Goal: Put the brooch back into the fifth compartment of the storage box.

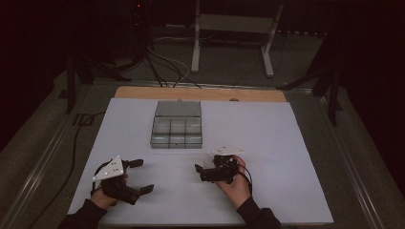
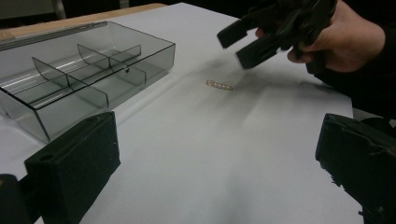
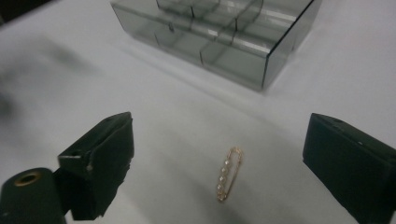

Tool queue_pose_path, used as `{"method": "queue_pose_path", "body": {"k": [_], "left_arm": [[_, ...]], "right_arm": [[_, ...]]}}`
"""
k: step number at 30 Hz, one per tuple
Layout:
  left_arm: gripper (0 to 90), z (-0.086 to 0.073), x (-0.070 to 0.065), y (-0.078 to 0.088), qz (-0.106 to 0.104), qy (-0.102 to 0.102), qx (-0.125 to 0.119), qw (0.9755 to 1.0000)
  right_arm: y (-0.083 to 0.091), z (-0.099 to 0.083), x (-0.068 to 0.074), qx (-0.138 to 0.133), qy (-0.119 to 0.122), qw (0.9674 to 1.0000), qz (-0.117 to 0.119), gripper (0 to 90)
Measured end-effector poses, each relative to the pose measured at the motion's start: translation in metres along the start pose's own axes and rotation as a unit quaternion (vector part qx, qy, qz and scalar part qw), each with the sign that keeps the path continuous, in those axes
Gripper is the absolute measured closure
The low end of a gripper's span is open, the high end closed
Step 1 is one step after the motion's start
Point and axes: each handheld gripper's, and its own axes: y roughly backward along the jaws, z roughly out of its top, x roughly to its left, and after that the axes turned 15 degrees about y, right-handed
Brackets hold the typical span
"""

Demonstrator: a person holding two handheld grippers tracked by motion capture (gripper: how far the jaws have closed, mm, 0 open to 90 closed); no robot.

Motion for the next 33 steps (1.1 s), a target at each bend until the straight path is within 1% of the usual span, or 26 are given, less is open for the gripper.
{"method": "queue_pose_path", "body": {"k": [2,5,7,8,9,10,12,14,17,19,20,21,23,25,28,30,31,33], "left_arm": [[1.1,0.000,0.000,0.000,0.000,-0.001,0.001,1.0000],[1.1,0.000,0.000,0.000,-0.001,-0.001,0.002,1.0000],[1.1,0.000,0.000,0.000,-0.001,-0.001,0.002,1.0000],[1.1,0.000,0.000,0.000,-0.001,-0.001,0.002,1.0000],[1.1,0.000,0.000,0.000,-0.002,-0.001,0.002,1.0000],[1.1,0.000,0.000,0.000,-0.001,-0.001,0.002,1.0000],[1.1,0.000,0.000,0.000,-0.001,-0.002,0.002,1.0000],[1.1,0.000,0.000,0.000,-0.001,-0.002,0.003,1.0000],[1.1,-0.001,0.000,0.000,-0.001,-0.001,0.003,1.0000],[1.1,0.000,0.000,-0.001,-0.002,-0.002,0.003,1.0000],[1.1,0.000,0.000,-0.001,-0.002,-0.001,0.003,1.0000],[1.1,-0.001,0.000,-0.001,-0.002,-0.001,0.003,1.0000],[1.1,-0.001,0.000,-0.001,-0.002,-0.001,0.004,1.0000],[1.1,-0.001,0.000,-0.001,-0.002,-0.002,0.004,1.0000],[1.1,-0.001,0.000,-0.001,-0.002,-0.002,0.004,1.0000],[1.1,0.000,0.000,-0.001,-0.002,-0.003,0.004,1.0000],[1.1,0.000,0.000,-0.001,-0.002,-0.002,0.004,1.0000],[1.1,-0.001,0.000,0.000,-0.002,-0.002,0.004,1.0000]], "right_arm": [[-0.004,-0.001,0.001,0.014,-0.004,0.9999,-0.005,19.2],[-0.010,-0.002,0.002,0.036,-0.018,0.9991,-0.011,27.6],[-0.013,-0.003,0.002,0.050,-0.030,0.9982,-0.012,38.5],[-0.014,-0.004,0.002,0.057,-0.032,0.9978,-0.015,42.8],[-0.015,-0.004,0.002,0.062,-0.035,0.9973,-0.018,45.3],[-0.017,-0.005,0.002,0.066,-0.034,0.9971,-0.018,47.8],[-0.019,-0.006,0.002,0.073,-0.035,0.9964,-0.025,51.9],[-0.020,-0.006,0.003,0.079,-0.031,0.9959,-0.034,56.5],[-0.023,-0.006,0.006,0.087,-0.024,0.9950,-0.043,60.8],[-0.024,-0.006,0.009,0.091,-0.014,0.9943,-0.053,62.3],[-0.024,-0.006,0.010,0.094,-0.004,0.9938,-0.059,63.5],[-0.025,-0.006,0.010,0.095,-0.002,0.9935,-0.062,64.1],[-0.025,-0.006,0.011,0.096,-0.002,0.9934,-0.063,65.7],[-0.024,-0.005,0.012,0.099,0.002,0.9928,-0.068,71.0],[-0.025,-0.005,0.015,0.100,0.008,0.9926,-0.069,78.9],[-0.025,-0.004,0.015,0.100,0.009,0.9926,-0.068,80.6],[-0.025,-0.004,0.014,0.100,0.007,0.9926,-0.068,84.5],[-0.025,-0.004,0.012,0.099,-0.004,0.9932,-0.061,85.2]]}}
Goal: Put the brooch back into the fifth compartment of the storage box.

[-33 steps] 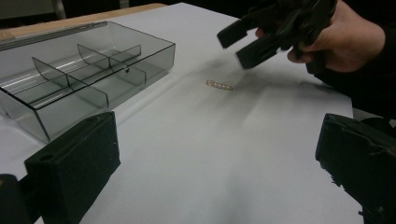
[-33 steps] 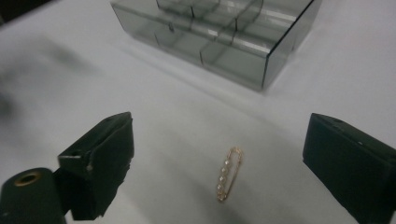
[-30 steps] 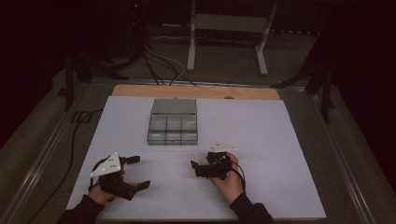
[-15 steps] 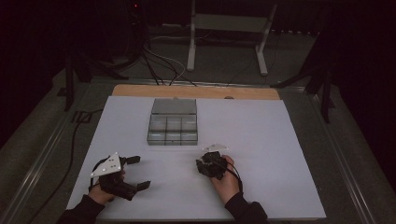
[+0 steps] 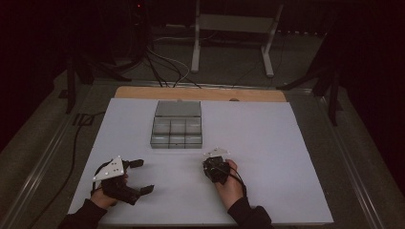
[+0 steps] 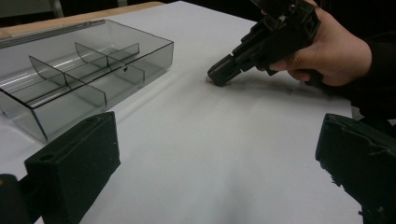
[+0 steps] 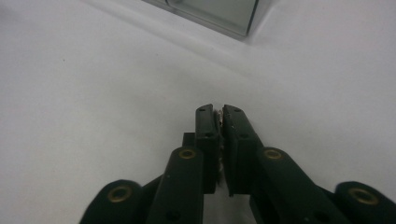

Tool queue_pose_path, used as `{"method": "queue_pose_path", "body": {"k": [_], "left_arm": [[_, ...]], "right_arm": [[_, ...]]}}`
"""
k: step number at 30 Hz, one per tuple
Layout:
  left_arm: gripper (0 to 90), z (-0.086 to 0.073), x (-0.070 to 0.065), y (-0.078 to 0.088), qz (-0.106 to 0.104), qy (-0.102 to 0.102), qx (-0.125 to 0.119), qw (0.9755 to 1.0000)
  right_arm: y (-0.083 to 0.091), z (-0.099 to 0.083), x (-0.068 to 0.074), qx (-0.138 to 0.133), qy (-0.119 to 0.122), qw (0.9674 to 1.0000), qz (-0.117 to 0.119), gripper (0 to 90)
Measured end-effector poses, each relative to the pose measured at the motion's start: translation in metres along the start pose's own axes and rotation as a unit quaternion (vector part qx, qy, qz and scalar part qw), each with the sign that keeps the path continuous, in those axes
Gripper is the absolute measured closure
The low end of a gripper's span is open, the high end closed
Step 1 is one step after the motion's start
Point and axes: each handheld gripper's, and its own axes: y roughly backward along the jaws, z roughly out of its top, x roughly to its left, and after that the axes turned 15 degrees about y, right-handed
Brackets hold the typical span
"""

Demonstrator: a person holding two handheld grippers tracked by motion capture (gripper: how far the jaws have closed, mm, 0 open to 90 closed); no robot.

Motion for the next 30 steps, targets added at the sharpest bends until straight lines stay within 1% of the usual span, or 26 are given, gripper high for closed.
{"method": "queue_pose_path", "body": {"k": [2,4,9,11,15,17,20,26,30], "left_arm": [[1.1,0.000,0.000,0.000,-0.001,-0.001,0.000,1.0000],[1.1,0.000,0.000,0.000,0.000,0.001,-0.001,1.0000],[1.1,0.000,0.000,0.000,0.000,0.000,0.000,1.0000],[1.1,0.000,0.000,0.000,-0.001,0.000,0.000,1.0000],[1.1,0.000,0.000,0.000,-0.001,0.000,0.000,1.0000],[1.1,0.000,0.000,0.000,-0.001,0.000,0.000,1.0000],[1.1,0.000,0.000,-0.001,-0.002,0.000,0.001,1.0000],[1.1,0.000,0.000,0.000,-0.002,0.000,0.001,1.0000],[1.1,0.000,0.000,-0.001,-0.003,0.000,0.001,1.0000]], "right_arm": [[0.001,0.000,-0.002,-0.001,-0.004,1.0000,0.007,85.3],[0.003,0.001,-0.003,-0.001,0.000,0.9999,0.011,85.4],[0.011,0.005,-0.006,-0.012,-0.002,0.9998,0.016,85.5],[0.015,0.008,-0.009,-0.017,-0.008,0.9996,0.022,85.5],[0.020,0.011,-0.011,-0.021,-0.004,0.9995,0.024,85.6],[0.024,0.014,-0.013,-0.026,-0.007,0.9993,0.028,85.5],[0.029,0.019,-0.014,-0.030,-0.003,0.9992,0.028,85.5],[0.034,0.027,-0.016,-0.037,-0.003,0.9987,0.034,85.6],[0.035,0.033,-0.015,-0.040,0.005,0.9986,0.035,85.5]]}}
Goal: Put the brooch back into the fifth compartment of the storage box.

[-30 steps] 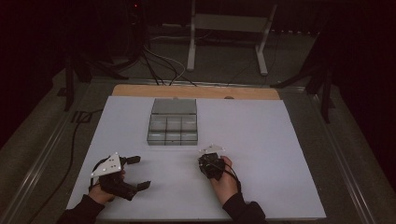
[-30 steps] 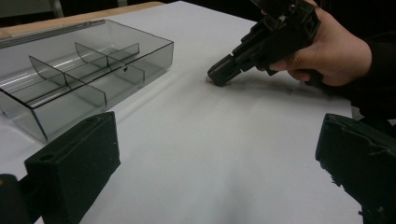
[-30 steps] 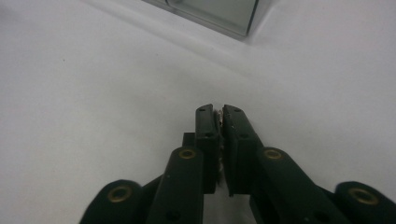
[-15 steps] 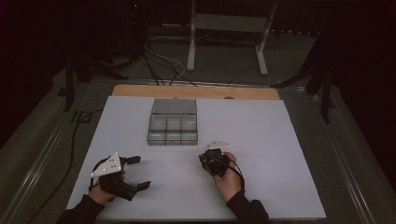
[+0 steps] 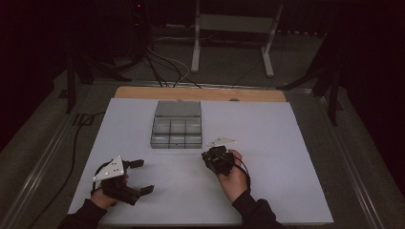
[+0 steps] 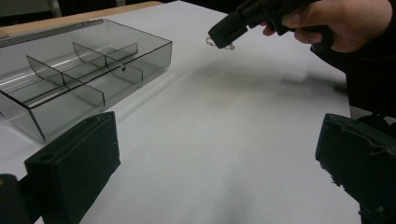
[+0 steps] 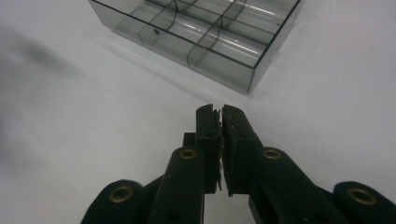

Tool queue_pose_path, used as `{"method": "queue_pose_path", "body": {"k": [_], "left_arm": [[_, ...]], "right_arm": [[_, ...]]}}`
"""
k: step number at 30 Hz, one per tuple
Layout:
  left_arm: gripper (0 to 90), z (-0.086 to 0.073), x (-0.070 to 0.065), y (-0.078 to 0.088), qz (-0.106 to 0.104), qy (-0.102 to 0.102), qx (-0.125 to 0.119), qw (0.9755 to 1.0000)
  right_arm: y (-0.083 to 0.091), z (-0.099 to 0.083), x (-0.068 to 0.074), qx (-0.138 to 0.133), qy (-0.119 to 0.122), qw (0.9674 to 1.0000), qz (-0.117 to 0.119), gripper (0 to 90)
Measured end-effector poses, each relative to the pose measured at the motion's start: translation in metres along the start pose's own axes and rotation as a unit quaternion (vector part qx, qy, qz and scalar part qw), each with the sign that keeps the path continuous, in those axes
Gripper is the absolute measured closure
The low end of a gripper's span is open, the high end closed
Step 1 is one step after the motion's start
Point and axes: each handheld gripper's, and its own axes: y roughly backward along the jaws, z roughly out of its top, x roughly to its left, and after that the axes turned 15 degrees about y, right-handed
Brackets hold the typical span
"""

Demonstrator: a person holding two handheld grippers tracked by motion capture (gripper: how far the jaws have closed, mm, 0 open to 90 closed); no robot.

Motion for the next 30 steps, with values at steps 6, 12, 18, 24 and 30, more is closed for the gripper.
{"method": "queue_pose_path", "body": {"k": [6,12,18,24,30], "left_arm": [[1.1,0.000,0.000,0.000,-0.001,0.000,0.000,1.0000],[1.1,0.000,0.000,0.000,-0.001,0.001,0.000,1.0000],[1.1,0.000,0.000,0.000,-0.001,0.001,0.000,1.0000],[1.1,-0.001,0.000,0.000,0.000,-0.002,0.003,1.0000],[1.1,-0.001,0.000,0.000,-0.002,-0.003,0.004,1.0000]], "right_arm": [[0.000,0.011,0.001,-0.005,0.013,0.9999,0.003,85.5],[-0.001,0.021,0.001,-0.008,0.020,0.9998,0.003,85.6],[-0.004,0.032,0.000,-0.012,0.021,0.9997,0.008,85.5],[-0.010,0.045,0.000,-0.012,0.028,0.9995,0.013,85.6],[-0.017,0.055,-0.001,-0.012,0.029,0.9994,0.016,85.6]]}}
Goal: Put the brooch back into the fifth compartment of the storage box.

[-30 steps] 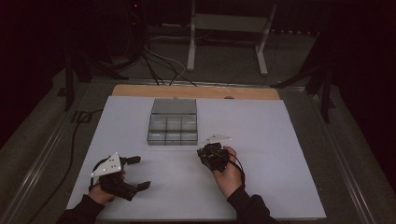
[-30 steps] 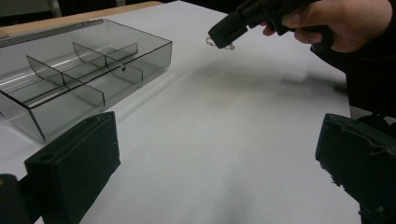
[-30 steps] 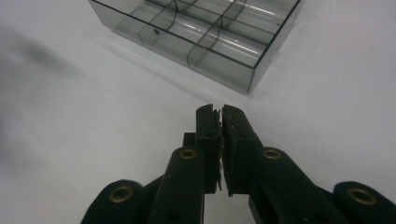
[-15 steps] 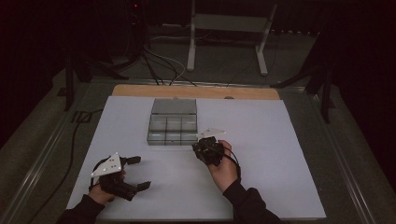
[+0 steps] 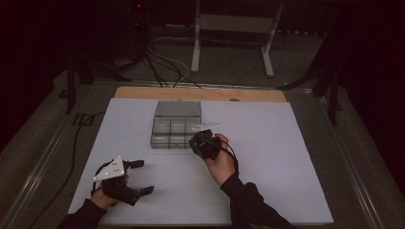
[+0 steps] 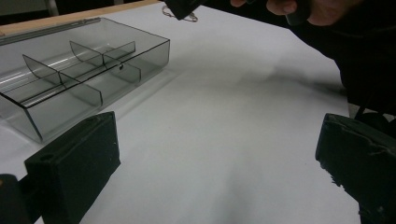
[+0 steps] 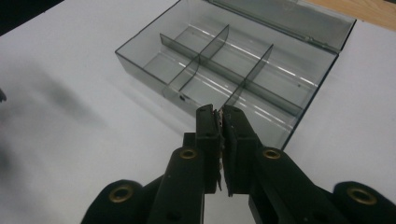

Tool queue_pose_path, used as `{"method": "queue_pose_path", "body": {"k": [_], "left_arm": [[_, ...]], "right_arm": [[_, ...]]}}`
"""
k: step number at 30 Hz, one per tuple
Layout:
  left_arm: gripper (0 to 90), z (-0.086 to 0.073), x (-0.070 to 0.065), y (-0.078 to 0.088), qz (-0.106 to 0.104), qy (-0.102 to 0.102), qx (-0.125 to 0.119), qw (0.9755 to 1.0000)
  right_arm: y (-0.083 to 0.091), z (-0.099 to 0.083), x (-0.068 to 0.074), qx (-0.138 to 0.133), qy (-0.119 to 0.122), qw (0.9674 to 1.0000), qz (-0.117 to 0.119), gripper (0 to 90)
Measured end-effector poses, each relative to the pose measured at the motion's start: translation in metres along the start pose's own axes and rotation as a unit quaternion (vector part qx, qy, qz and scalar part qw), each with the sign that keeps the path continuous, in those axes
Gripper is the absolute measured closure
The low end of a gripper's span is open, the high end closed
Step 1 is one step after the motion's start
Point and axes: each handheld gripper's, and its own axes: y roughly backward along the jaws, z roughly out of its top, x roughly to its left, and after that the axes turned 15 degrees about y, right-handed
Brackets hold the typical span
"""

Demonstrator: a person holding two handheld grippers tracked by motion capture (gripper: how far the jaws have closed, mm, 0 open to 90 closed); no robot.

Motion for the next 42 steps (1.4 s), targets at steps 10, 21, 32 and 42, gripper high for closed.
{"method": "queue_pose_path", "body": {"k": [10,21,32,42], "left_arm": [[1.1,0.000,0.000,0.000,-0.002,0.000,0.002,1.0000],[1.1,0.000,0.000,0.000,-0.002,-0.001,0.002,1.0000],[1.1,0.000,-0.001,0.000,-0.003,-0.002,0.002,1.0000],[1.1,0.000,0.000,0.000,-0.004,-0.002,0.003,1.0000]], "right_arm": [[-0.009,0.020,-0.002,-0.002,0.010,0.9999,0.001,85.6],[-0.022,0.041,-0.002,-0.002,0.019,0.9998,0.001,85.5],[-0.047,0.055,-0.008,0.008,0.020,0.9998,0.005,85.5],[-0.068,0.058,-0.010,0.019,0.017,0.9996,0.013,85.4]]}}
